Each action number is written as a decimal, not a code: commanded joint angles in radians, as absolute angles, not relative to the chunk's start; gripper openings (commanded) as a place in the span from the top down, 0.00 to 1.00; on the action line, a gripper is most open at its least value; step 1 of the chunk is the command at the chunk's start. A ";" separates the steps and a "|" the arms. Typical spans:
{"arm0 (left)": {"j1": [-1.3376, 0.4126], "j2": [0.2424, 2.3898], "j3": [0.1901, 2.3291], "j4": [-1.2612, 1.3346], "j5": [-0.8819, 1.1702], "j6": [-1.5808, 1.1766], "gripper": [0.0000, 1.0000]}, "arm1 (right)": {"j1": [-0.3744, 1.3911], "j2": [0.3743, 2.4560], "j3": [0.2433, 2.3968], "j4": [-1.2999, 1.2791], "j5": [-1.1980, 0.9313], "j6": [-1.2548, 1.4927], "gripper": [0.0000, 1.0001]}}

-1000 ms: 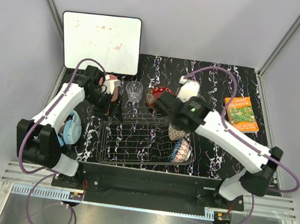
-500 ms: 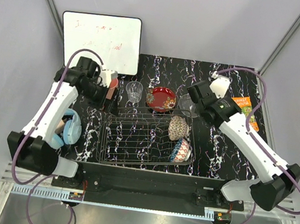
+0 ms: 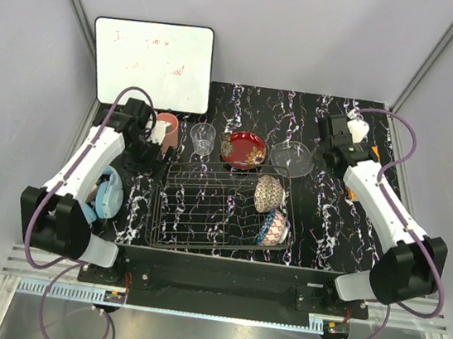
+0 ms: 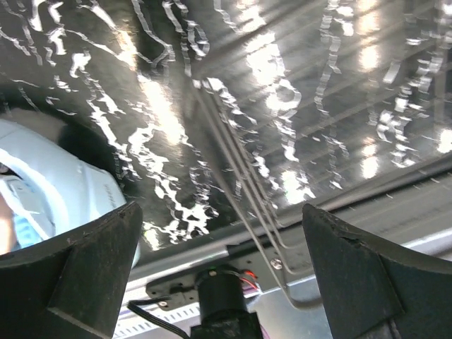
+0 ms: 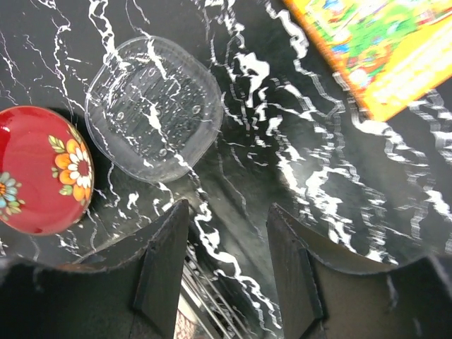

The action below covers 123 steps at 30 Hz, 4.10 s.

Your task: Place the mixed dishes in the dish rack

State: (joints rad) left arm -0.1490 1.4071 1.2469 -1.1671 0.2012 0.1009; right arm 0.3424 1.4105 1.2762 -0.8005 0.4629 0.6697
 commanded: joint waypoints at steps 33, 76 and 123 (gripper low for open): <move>-0.307 1.566 1.270 -1.034 0.193 0.100 0.69 | 0.087 1.836 1.118 -0.310 -0.083 0.834 0.45; -0.034 1.845 1.335 -1.095 0.397 0.018 1.00 | 0.087 1.787 1.118 -0.275 -0.005 0.749 1.00; 0.129 1.483 1.672 -1.298 0.347 0.169 0.01 | 0.204 1.402 1.246 -0.322 0.173 0.467 1.00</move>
